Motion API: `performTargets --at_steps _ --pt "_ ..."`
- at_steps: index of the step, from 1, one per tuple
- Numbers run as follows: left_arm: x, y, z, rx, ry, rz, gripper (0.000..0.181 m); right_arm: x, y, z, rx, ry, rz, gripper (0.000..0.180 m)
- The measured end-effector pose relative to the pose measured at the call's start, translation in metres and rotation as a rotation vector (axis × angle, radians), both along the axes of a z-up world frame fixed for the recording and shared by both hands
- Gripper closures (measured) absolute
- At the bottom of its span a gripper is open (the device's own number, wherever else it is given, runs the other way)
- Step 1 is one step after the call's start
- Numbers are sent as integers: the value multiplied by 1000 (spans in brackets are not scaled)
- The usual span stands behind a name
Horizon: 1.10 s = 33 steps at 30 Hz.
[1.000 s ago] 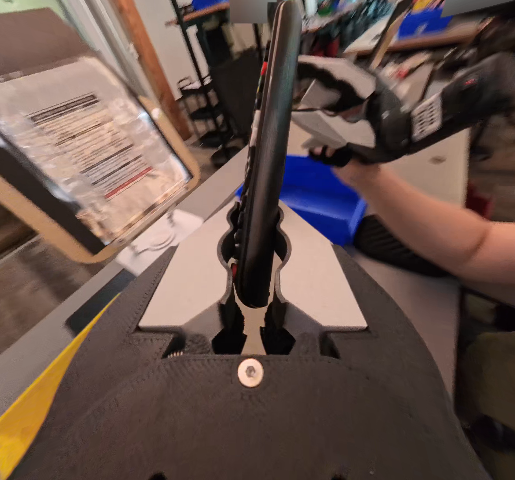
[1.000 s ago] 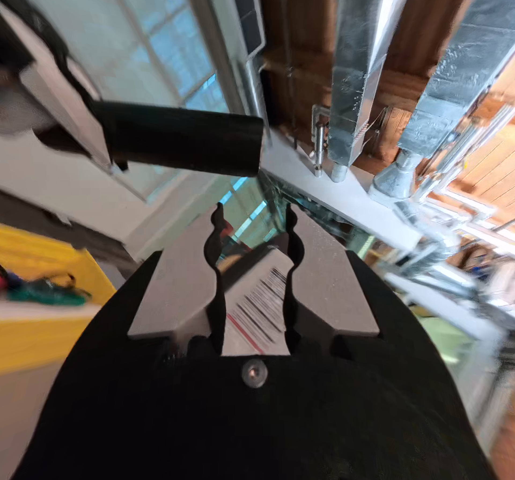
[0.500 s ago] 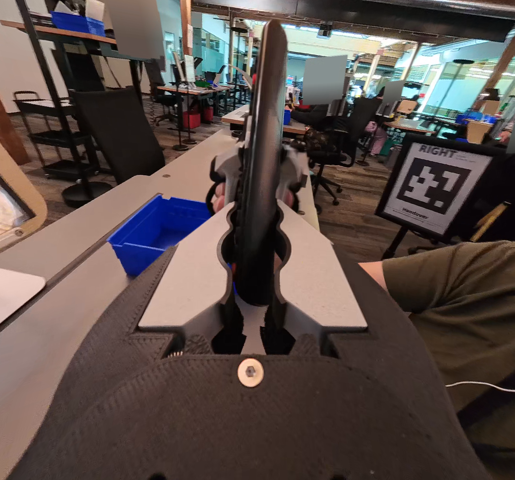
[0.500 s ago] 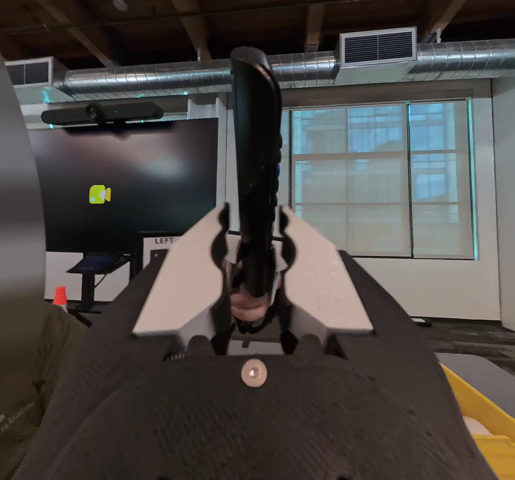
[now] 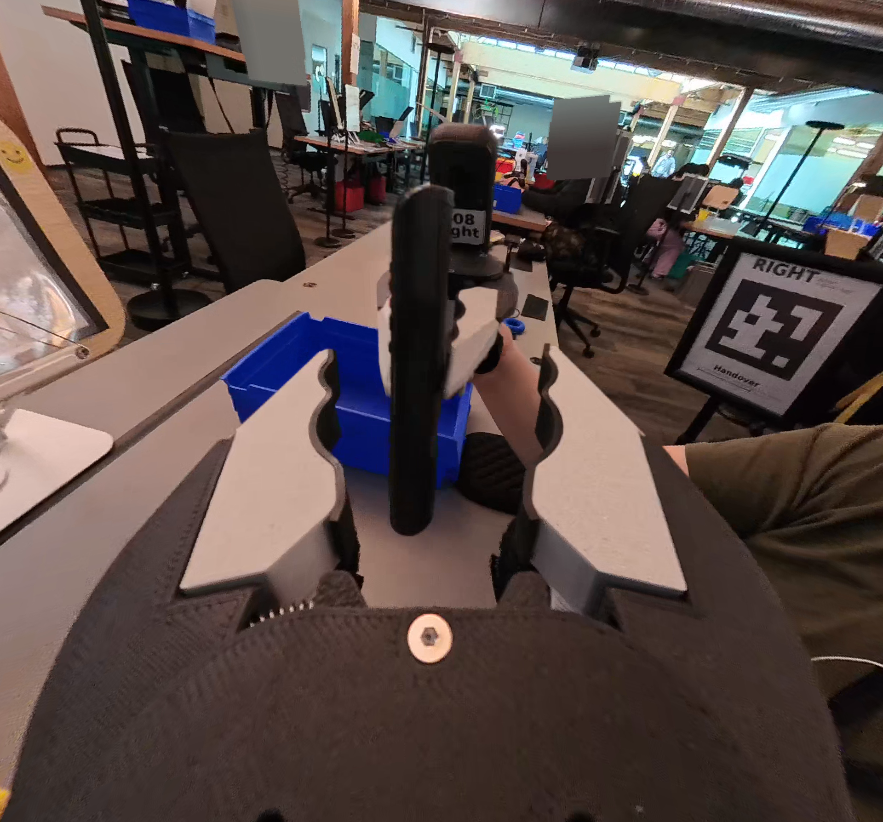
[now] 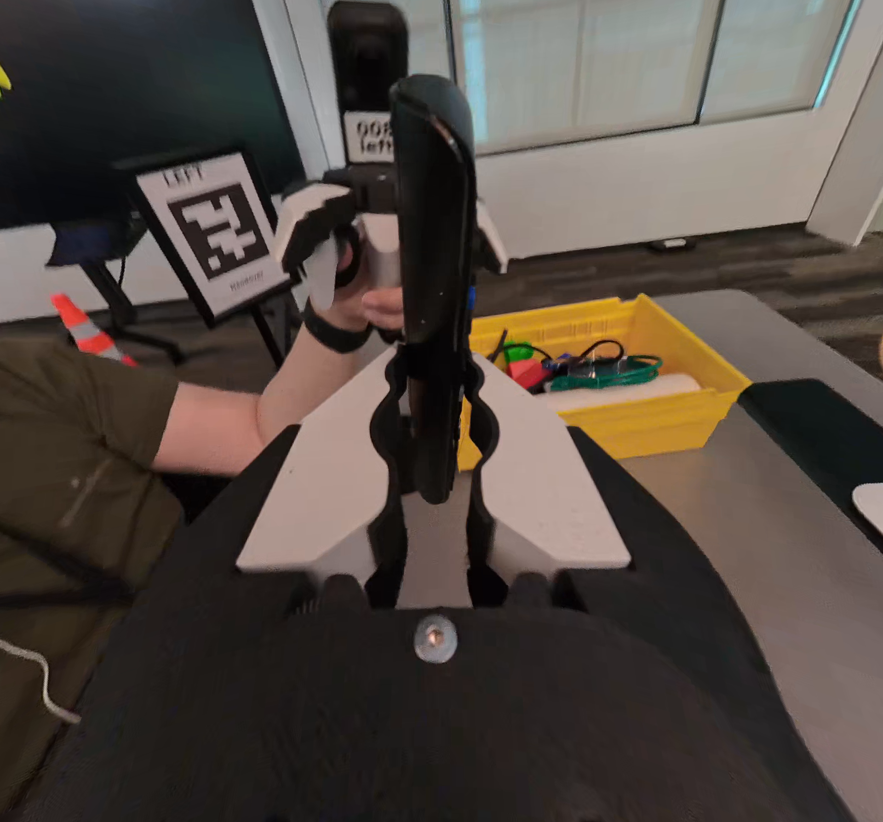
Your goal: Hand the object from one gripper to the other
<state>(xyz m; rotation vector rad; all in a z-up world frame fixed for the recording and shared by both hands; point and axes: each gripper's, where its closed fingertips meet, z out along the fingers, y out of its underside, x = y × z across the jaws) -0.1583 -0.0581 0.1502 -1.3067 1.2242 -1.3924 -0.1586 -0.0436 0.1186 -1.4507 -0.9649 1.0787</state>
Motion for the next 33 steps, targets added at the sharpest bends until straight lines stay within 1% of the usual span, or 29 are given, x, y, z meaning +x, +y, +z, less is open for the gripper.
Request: performTargets --at_steps 3,5,8,12,15,16,18,19,21,22,24,26,29,31,33 --pt "9 1 -8 -9 16 -25 94 -9 -8 -12 9 -83 42 157" --pt "15 -3 -10 -19 13 -60 97 -15 -12 -19 13 -126 66 157" --pt "18 -9 -10 -18 -3 -99 118 -21 -15 -26 19 -166 83 157" --pt "19 -9 -15 23 27 -95 128 -25 -16 -30 25 -183 104 157" --pt "17 -15 -15 60 21 -128 157 -27 -18 -33 49 -194 121 157" --pt "17 -17 -15 79 23 -134 158 -27 -18 -33 63 -194 119 157" --pt "17 -12 -16 150 41 -81 159 -27 -13 -31 127 -183 90 156" --pt "17 -8 -16 197 56 -38 159 -24 -8 -30 180 -179 55 154" --pt "13 5 -14 305 78 83 158 -16 4 -29 281 -201 -40 126" --pt "9 12 -10 332 72 140 159 -11 8 -30 318 -228 -75 118" --pt "-2 20 7 297 -4 210 159 -7 12 -29 353 -231 -104 108" --pt "-17 27 30 217 -143 245 158 -9 11 -19 352 -134 -97 102" --pt "-43 38 54 146 -308 296 159 -14 15 7 301 128 -78 98" --pt "-56 42 59 135 -341 314 159 -17 18 21 216 334 -34 96" --pt "-68 45 66 128 -380 335 159 -23 31 21 44 504 -9 92"
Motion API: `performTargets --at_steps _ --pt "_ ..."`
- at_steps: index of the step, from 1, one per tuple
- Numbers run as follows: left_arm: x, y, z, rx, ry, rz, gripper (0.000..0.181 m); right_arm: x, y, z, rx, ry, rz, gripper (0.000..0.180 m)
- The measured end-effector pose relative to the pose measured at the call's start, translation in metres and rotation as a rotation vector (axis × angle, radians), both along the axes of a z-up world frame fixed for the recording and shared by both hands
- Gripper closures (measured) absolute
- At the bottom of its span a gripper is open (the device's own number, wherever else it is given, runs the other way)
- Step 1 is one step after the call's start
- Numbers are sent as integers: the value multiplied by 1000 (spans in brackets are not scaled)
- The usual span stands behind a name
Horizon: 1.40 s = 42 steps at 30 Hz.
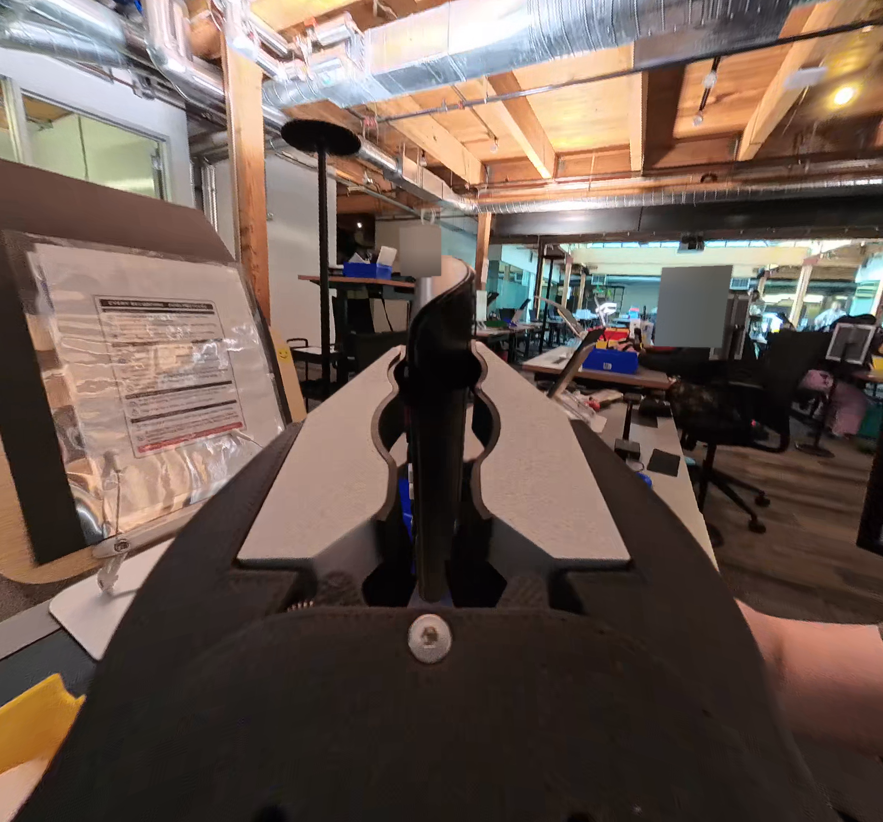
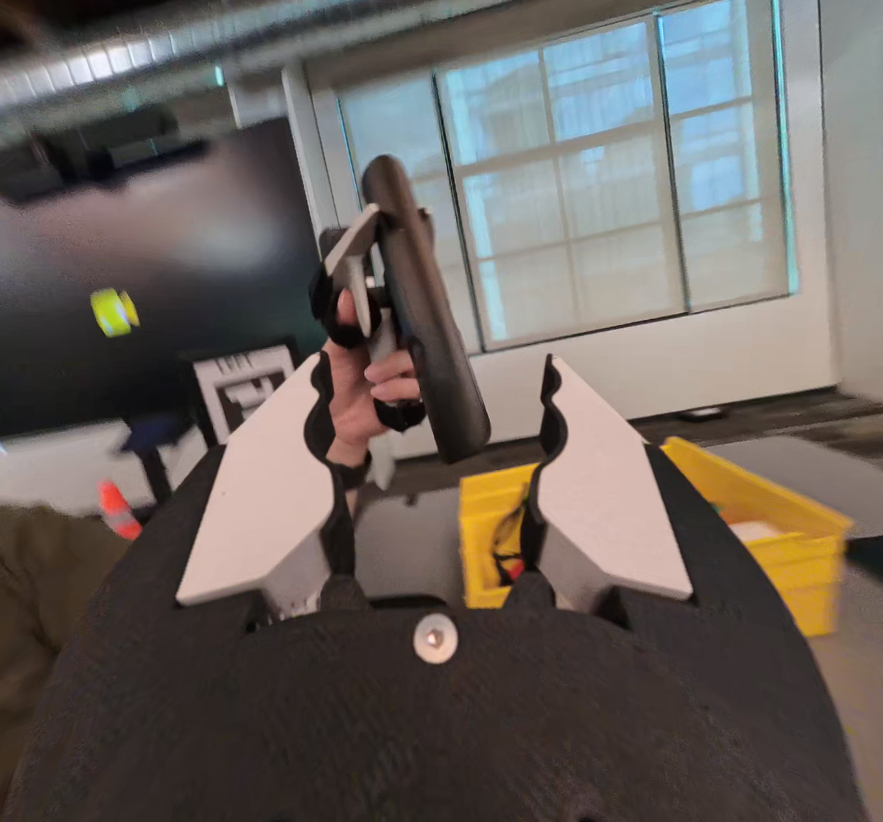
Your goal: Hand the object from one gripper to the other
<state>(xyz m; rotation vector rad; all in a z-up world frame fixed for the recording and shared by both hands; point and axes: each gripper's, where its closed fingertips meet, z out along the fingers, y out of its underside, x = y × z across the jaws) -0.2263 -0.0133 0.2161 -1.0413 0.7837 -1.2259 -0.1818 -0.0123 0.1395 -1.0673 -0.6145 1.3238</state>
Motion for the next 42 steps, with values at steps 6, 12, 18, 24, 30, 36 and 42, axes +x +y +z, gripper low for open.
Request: performTargets --at_steps 6,12,18,24,30,36,42 --pt "-20 0 13 -7 -89 10 159 -32 10 -14 -273 332 229 102" --pt "-16 -5 15 -61 -145 -61 159 -49 -9 -12 -245 370 326 124" --pt "-8 -6 15 -110 -200 -120 159 -34 -15 -1 -144 393 250 156" --pt "-5 0 11 -134 -184 -117 145 -24 -11 0 -197 396 284 159" --pt "-26 21 8 -44 -101 79 94 -3 9 -3 -460 567 463 160" --pt "-10 7 -18 -38 79 -86 99 10 14 -3 -519 634 567 159" --pt "14 -10 -31 15 156 -177 100 1 -2 3 -599 597 768 159"
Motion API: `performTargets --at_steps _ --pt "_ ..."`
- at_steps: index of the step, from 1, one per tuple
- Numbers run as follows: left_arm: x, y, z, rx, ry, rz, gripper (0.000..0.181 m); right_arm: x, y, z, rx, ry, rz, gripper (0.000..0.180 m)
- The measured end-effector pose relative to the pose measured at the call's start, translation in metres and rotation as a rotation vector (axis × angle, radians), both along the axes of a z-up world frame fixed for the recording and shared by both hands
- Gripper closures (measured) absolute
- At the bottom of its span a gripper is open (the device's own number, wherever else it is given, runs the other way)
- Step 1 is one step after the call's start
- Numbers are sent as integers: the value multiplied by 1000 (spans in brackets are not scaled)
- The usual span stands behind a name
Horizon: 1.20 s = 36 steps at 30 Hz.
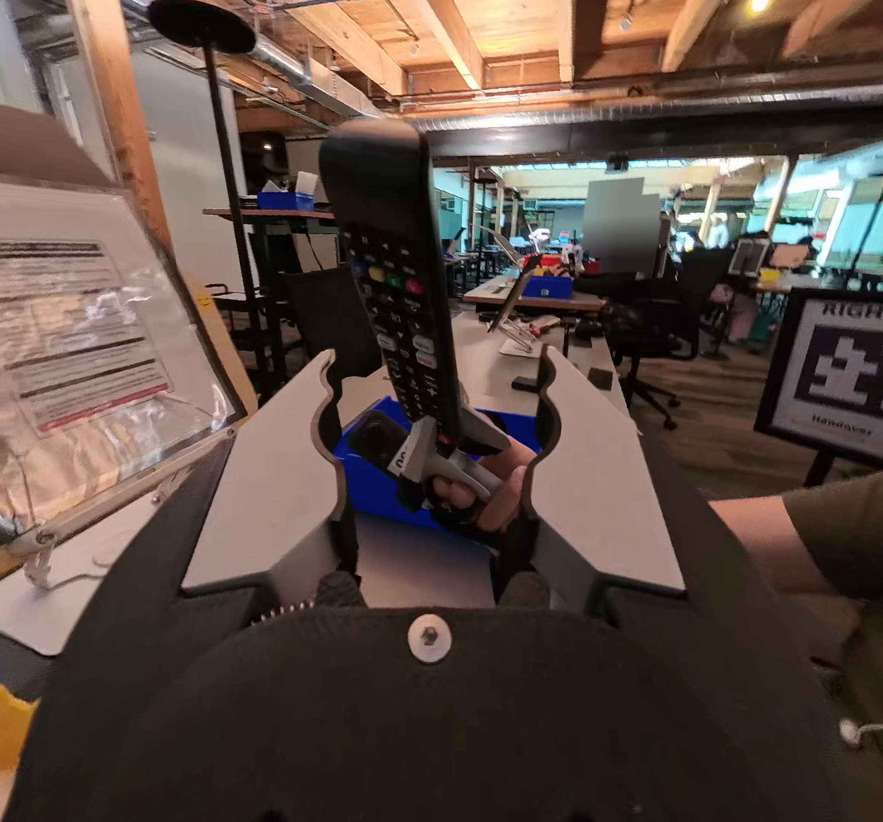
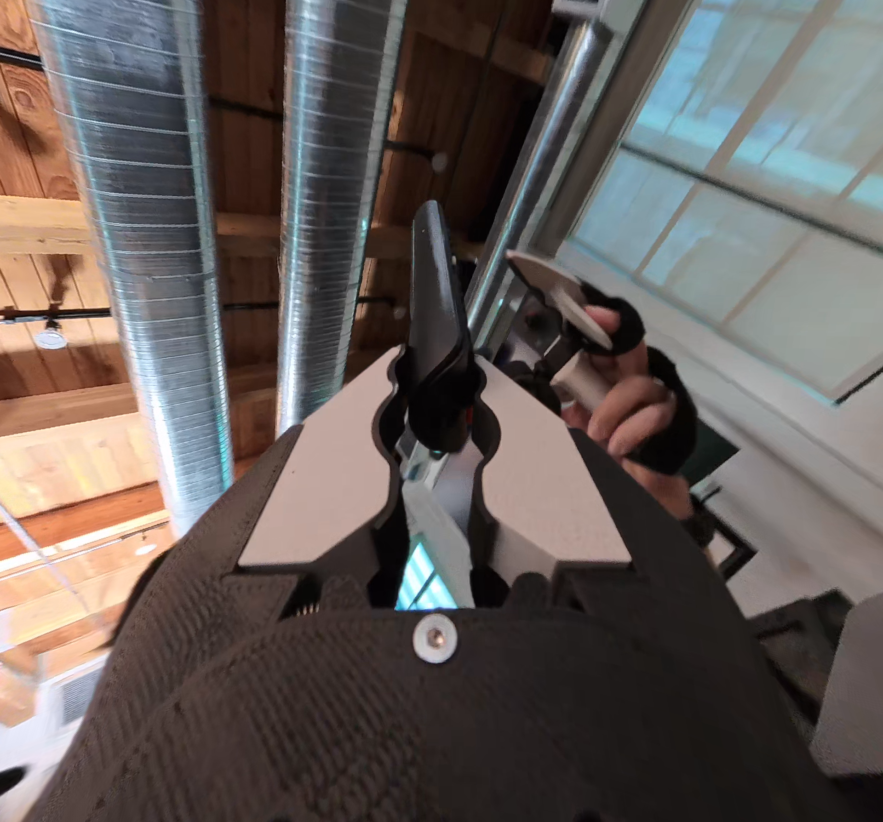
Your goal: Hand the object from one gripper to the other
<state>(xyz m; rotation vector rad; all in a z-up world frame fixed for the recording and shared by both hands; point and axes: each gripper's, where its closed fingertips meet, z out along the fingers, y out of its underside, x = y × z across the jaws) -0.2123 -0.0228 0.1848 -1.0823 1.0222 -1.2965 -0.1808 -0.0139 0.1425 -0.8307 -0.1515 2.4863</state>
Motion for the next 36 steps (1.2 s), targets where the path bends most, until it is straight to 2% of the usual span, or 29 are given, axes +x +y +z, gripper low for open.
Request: performTargets --at_steps 5,8,11,14,17,20,22,26,28,30,34,36 --pt "15 -33 -4 186 26 -82 92 -19 -34 6 44 -9 299 160" --pt "16 -50 0 288 -8 -102 103 -26 -50 10 68 10 400 160" --pt "14 -53 6 336 -52 -62 116 -31 -59 10 98 -10 429 159" --pt "14 -63 5 355 -50 -104 130 -31 -61 10 110 -11 445 160" --pt "15 -67 5 381 -53 -104 130 -32 -62 7 115 -16 456 160" --pt "20 -61 4 389 -2 -36 131 -28 -54 8 101 15 418 158" --pt "22 -53 2 425 37 46 131 -30 -42 3 85 -27 313 151" --pt "16 -49 9 418 32 104 131 -27 -6 -10 89 -183 -31 120" --pt "11 -40 13 419 36 171 131 -15 10 -12 105 -251 -227 120" --pt "4 -24 16 442 53 303 131 1 22 -8 149 -320 -457 118" --pt "-9 13 19 462 94 611 130 25 11 19 419 -501 -964 118" --pt "-8 23 17 470 109 689 130 22 -7 34 582 -601 -1130 116"
